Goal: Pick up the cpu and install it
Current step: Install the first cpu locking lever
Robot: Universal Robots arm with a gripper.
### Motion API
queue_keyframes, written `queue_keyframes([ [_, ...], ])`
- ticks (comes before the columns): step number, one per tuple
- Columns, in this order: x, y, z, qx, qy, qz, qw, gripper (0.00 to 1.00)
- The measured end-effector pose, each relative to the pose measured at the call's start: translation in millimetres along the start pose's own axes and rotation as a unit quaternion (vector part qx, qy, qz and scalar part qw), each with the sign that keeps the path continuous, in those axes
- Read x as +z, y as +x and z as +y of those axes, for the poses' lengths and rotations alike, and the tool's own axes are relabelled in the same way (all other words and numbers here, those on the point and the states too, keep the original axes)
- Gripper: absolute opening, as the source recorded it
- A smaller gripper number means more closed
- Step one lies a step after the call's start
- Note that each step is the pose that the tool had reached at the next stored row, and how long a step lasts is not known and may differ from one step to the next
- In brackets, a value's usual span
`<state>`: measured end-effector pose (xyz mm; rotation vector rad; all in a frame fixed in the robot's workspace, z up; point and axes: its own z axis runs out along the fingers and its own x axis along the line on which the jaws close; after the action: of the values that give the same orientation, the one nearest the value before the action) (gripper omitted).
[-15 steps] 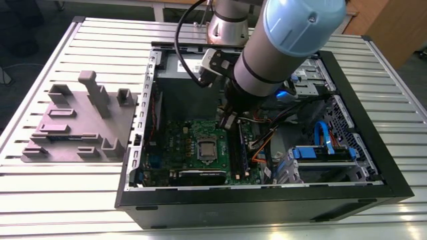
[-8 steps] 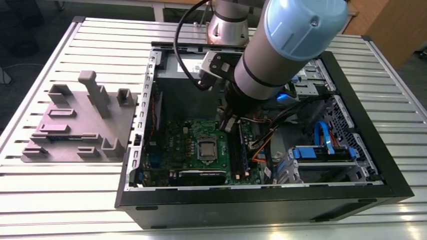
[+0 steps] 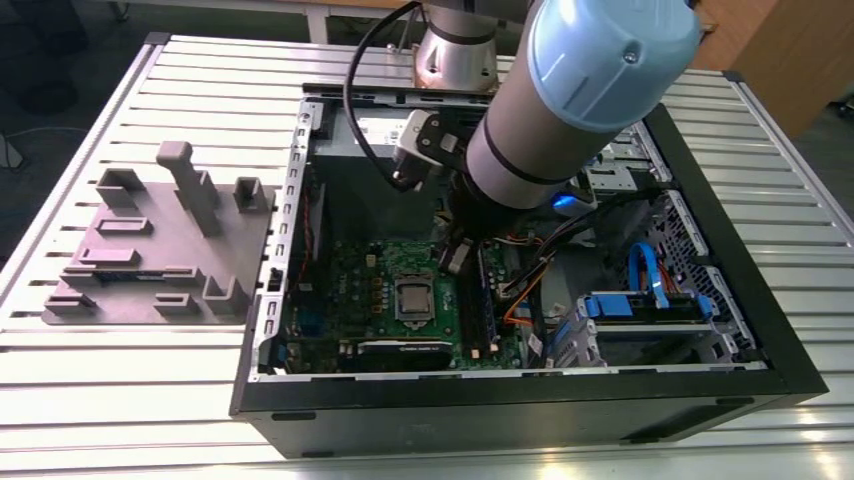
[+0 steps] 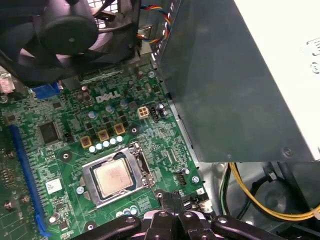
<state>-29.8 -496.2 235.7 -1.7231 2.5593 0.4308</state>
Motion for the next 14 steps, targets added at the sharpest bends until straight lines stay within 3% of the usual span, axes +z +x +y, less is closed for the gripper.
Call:
queue_keyframes([
  [9,0.0,0.0,0.0,0.0,0.0001,0.0003,1.0,0.11],
  [14,-0.4,1.5,-0.6,0.0,0.0016,0.0039,0.99999,0.11],
])
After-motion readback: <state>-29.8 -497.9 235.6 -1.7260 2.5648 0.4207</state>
